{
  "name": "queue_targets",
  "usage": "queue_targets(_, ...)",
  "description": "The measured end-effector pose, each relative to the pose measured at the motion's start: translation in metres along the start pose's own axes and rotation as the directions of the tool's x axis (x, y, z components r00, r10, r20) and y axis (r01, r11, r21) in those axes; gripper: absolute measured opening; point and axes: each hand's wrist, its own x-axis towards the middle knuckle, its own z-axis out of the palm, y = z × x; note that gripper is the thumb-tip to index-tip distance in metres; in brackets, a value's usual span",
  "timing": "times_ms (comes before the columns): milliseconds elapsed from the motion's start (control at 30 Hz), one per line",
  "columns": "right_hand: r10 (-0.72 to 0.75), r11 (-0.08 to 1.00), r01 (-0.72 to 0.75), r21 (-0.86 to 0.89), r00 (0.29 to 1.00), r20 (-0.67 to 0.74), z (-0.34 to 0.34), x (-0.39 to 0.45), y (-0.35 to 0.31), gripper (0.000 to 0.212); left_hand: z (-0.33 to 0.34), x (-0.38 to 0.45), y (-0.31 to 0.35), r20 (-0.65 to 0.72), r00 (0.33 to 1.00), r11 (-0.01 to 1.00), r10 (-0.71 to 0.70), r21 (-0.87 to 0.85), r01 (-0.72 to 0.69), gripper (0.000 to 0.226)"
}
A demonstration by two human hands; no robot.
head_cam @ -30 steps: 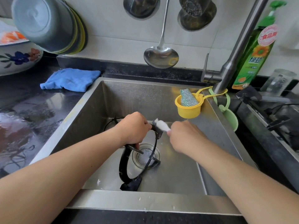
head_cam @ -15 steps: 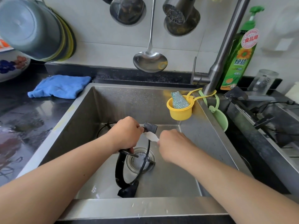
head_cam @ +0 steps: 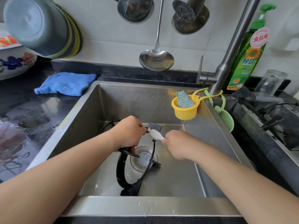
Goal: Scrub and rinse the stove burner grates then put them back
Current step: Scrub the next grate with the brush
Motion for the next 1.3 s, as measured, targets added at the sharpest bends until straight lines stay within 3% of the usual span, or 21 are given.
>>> queue_targets(167,0.159,0.980,-0.127,0.153,0.962,-0.223,-0.018,0.009,0.014,0.023,0.004,-0.006,0.003,0.052,0.998,0.999,0.046,-0.007,-0.045,0.029)
queue_targets(300,0.171,0.862,-0.028,0.505,0.956,-0.238,-0.037,-0.011,0.037,0.040,-0.001,-0.010,0.002,0.090,0.994,0.998,0.059,-0.037,-0.056,0.030)
queue_targets(433,0.129,0.806,0.051,0.590,0.957,-0.259,-0.041,-0.021,0.039,0.041,-0.005,-0.012,0.004,0.075,0.995,0.980,0.068,-0.190,-0.052,0.017)
queue_targets(567,0.092,0.718,0.022,0.696,0.988,-0.125,-0.038,-0.021,0.036,0.041,-0.001,-0.011,0.002,0.153,0.980,0.962,0.127,-0.258,-0.085,0.026)
queue_targets(667,0.041,0.631,0.002,0.776,0.998,-0.036,-0.035,-0.022,0.035,0.039,0.000,-0.006,-0.012,0.205,0.957,0.911,0.204,-0.397,-0.110,0.019)
queue_targets(800,0.019,0.540,0.028,0.841,0.999,-0.046,-0.037,-0.024,0.033,0.039,0.003,-0.002,-0.021,0.302,0.895,0.830,0.329,-0.545,-0.121,0.017)
queue_targets(900,-0.002,0.545,0.069,0.835,0.997,-0.082,-0.039,-0.026,0.034,0.037,0.005,0.002,-0.023,0.363,0.864,0.793,0.349,-0.605,-0.067,0.015)
queue_targets(1033,-0.077,0.606,0.166,0.778,0.986,-0.151,-0.038,-0.031,0.031,0.036,-0.006,0.002,-0.021,0.401,0.818,0.830,0.413,-0.535,-0.157,0.012)
queue_targets(1100,-0.127,0.693,0.261,0.672,0.962,-0.242,-0.037,-0.030,0.025,0.038,-0.007,-0.001,-0.020,0.404,0.820,0.850,0.405,-0.496,-0.176,0.017)
queue_targets(1167,-0.182,0.761,0.337,0.555,0.931,-0.315,-0.038,-0.031,0.021,0.040,-0.004,-0.006,-0.018,0.384,0.826,0.861,0.413,-0.459,-0.217,0.035)
queue_targets(1300,-0.293,0.882,0.384,0.274,0.901,-0.321,-0.051,-0.040,0.030,0.039,0.000,-0.006,-0.012,0.281,0.875,0.876,0.395,-0.402,-0.267,0.045)
